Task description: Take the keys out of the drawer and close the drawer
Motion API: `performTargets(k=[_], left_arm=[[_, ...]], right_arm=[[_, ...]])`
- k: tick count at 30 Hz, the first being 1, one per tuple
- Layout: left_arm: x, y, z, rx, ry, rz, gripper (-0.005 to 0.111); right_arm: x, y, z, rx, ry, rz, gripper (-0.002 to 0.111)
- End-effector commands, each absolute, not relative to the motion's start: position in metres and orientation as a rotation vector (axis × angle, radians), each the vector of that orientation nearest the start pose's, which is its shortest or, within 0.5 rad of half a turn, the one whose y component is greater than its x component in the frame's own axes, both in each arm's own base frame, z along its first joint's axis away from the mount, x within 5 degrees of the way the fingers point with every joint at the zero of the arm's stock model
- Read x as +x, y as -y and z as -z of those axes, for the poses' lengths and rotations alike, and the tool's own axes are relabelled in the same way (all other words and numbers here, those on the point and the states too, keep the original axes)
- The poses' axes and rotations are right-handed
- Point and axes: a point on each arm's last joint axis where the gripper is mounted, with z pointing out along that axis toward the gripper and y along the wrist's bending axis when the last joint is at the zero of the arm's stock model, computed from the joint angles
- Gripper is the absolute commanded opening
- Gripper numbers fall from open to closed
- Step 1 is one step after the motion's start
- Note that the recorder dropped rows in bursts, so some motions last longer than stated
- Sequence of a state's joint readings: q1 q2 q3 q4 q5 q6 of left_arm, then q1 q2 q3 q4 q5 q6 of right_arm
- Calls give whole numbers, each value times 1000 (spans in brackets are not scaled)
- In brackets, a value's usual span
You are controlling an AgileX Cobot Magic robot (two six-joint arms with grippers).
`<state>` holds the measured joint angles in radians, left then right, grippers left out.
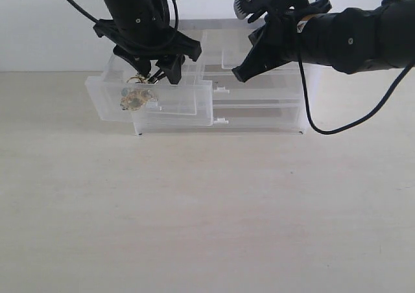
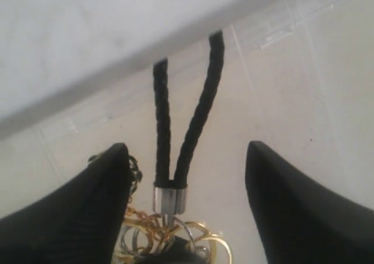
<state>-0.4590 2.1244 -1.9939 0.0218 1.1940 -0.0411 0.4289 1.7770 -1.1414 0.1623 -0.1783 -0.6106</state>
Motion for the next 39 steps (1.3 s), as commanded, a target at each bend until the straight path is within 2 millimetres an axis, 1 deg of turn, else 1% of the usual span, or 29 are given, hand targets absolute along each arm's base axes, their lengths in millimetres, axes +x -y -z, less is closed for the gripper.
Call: performTargets(k=[1,7,13,19,23,24,25,26,29,30,31,35,39], left_arm=[[417,195,-257,649,-2782,-8,54],[418,196,-253,651,-2790,-10,54],[422,199,-254,715,-2725,8,54],[423,199,-247,738,-2736,-1,54],[424,199,-247,766,-2726,-5,54],[423,199,-246,769,-2741,-9,52],[422,198,-246,772,-2753,-12,48],[421,198,-243,778,-2771,-20,41],[421,197,-239,783,-2786,-32,14],[422,198,-238,797,-2786,-35,4],[422,197,-237,821,-2780,-44,5],[423,195,-237,827,-2772,-85,4],[420,193,-252,816,-2743,-80,4]], right_arm=[[376,-162,-257,-744,-1690,63,0],[376,-162,-257,-745,-1692,62,0],[376,-162,-257,-745,-1692,62,0],[376,-162,-257,-743,-1689,63,0],[376,-162,-257,-745,-1689,64,0],[376,-162,-257,-745,-1689,64,0],[376,-162,-257,-743,-1686,65,0],[376,-162,-257,-743,-1685,65,0],[377,-162,-258,-739,-1678,66,0],[377,-162,-258,-739,-1678,66,0],[377,-162,-258,-739,-1678,66,0],[377,-162,-258,-739,-1678,66,0],[377,-162,-258,-739,-1678,66,0]])
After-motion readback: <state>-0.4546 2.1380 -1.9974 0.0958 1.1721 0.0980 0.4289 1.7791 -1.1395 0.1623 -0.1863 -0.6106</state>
